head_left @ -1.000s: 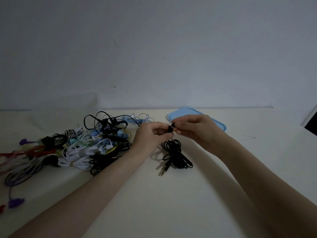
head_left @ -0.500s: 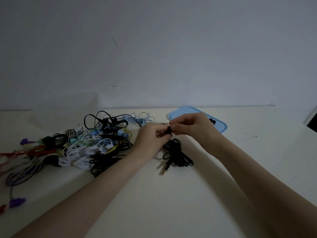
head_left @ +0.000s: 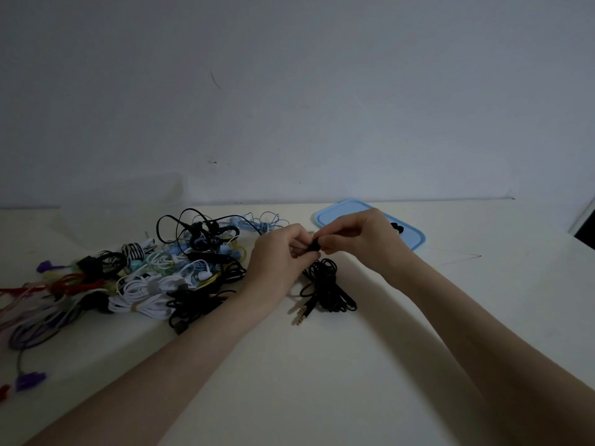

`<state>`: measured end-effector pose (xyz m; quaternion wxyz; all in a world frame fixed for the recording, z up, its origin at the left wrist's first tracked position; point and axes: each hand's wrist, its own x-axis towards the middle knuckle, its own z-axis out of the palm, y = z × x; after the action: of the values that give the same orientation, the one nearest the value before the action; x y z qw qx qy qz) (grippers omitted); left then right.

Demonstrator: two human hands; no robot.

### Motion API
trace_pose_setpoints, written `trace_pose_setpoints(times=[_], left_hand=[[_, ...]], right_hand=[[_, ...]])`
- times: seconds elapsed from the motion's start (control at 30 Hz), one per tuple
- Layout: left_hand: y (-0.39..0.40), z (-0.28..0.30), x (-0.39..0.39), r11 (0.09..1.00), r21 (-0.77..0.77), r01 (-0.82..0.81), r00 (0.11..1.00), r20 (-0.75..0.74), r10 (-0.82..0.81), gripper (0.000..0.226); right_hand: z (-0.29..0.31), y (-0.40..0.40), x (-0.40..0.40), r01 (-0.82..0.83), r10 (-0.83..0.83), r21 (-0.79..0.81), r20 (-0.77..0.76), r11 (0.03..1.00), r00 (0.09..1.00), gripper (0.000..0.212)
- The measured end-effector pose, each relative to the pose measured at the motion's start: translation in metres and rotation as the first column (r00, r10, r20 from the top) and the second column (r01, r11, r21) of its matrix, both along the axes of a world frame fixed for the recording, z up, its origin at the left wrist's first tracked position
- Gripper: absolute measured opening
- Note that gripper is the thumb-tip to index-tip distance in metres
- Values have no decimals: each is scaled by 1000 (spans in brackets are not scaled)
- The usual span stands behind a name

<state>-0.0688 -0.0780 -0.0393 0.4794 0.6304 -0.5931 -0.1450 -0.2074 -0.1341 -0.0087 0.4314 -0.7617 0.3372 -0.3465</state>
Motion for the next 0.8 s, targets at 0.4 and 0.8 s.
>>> trace_pose_setpoints(times=[0.4,0.8], left_hand=[[8,2,-3,985,-172,18,993,118,3,9],[3,2,-2,991,-128,32,999,-19,-34,17]], right_hand=[[5,1,-4,-119,-11,481,259,869,966,10],[3,-1,-8,-180,-81,661,344,729,936,15]])
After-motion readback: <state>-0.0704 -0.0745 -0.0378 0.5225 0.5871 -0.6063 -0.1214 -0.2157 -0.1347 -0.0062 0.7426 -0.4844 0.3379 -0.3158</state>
